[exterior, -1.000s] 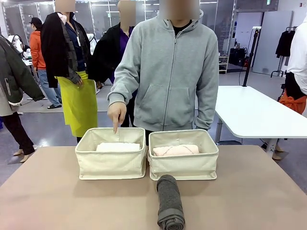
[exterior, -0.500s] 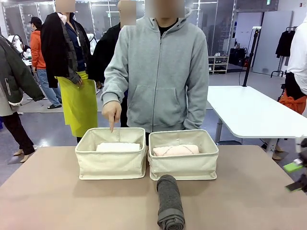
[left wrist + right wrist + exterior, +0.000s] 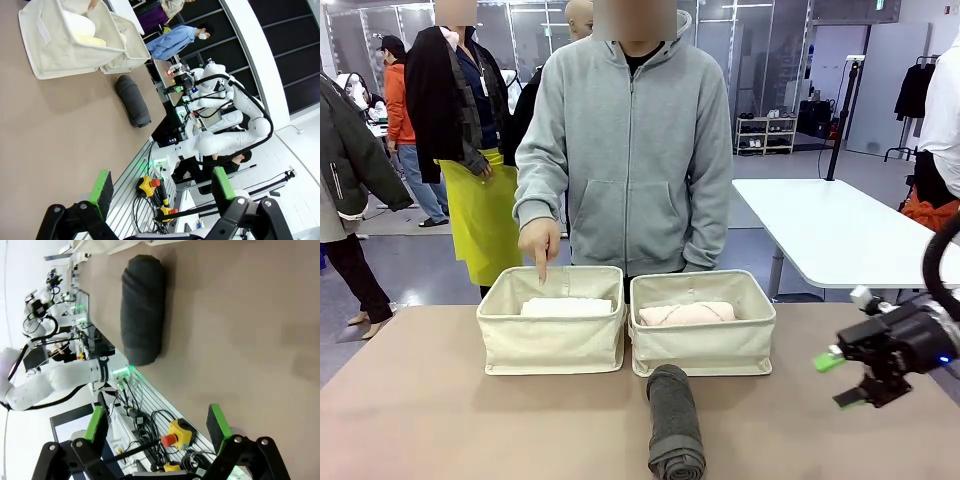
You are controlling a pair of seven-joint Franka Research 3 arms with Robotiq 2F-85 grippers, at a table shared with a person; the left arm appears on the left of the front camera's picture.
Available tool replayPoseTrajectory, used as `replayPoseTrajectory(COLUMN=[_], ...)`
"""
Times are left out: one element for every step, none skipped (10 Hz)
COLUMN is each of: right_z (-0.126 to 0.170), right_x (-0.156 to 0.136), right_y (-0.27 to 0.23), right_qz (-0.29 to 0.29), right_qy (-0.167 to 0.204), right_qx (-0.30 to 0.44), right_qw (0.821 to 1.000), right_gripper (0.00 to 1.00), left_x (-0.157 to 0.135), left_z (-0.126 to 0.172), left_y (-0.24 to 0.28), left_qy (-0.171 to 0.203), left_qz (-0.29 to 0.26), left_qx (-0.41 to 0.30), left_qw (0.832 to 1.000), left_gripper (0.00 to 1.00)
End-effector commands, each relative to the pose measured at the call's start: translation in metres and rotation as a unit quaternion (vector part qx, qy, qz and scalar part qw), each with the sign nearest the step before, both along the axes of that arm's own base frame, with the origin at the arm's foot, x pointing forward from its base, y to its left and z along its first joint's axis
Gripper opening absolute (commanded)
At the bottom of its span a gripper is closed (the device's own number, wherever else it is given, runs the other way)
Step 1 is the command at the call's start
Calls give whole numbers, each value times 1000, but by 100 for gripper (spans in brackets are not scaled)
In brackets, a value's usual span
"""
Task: Divide the towels into two baskets.
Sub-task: Pick up one hotel-folded towel from the bottom of the table and place it in the Fabric basket indicated by the person.
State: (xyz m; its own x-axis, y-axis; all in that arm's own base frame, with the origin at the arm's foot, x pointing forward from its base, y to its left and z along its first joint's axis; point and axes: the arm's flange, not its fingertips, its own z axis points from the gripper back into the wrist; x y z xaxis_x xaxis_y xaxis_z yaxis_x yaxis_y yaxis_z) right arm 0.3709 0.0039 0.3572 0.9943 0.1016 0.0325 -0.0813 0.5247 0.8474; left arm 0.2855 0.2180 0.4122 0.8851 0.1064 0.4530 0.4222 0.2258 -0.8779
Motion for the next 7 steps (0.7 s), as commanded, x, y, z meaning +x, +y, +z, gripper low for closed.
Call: replayPoseTrajectory(right_z=[3, 2, 2, 4, 3, 1, 3], right_x=[10, 12, 15, 14, 11, 9, 6], right_y=[46, 72, 96, 117, 138, 155, 169], right_qz=[-19, -14, -14, -7, 9, 14, 18], right_qy=[16, 21, 19, 26, 18, 17, 11], right_qx=[-22, -37, -59, -79, -97, -108, -120], right_qw=[999, 999, 998, 996, 995, 994, 992], right_gripper=[100, 100, 100, 100, 100, 100, 100], left_x=[-4, -4, -4, -4, -4, -4, -4], left_z=[3, 3, 3, 3, 3, 3, 3], left_y=[2, 2, 2, 2, 2, 2, 2], left_qy=[-8, -8, -8, -8, -8, -8, -8], left_qz=[0, 0, 0, 0, 0, 0, 0], left_qx=[-4, -4, -4, -4, -4, -4, -4], left_qw=[1000, 1000, 1000, 1000, 1000, 1000, 1000], left_gripper=[100, 100, 100, 100, 100, 100, 100])
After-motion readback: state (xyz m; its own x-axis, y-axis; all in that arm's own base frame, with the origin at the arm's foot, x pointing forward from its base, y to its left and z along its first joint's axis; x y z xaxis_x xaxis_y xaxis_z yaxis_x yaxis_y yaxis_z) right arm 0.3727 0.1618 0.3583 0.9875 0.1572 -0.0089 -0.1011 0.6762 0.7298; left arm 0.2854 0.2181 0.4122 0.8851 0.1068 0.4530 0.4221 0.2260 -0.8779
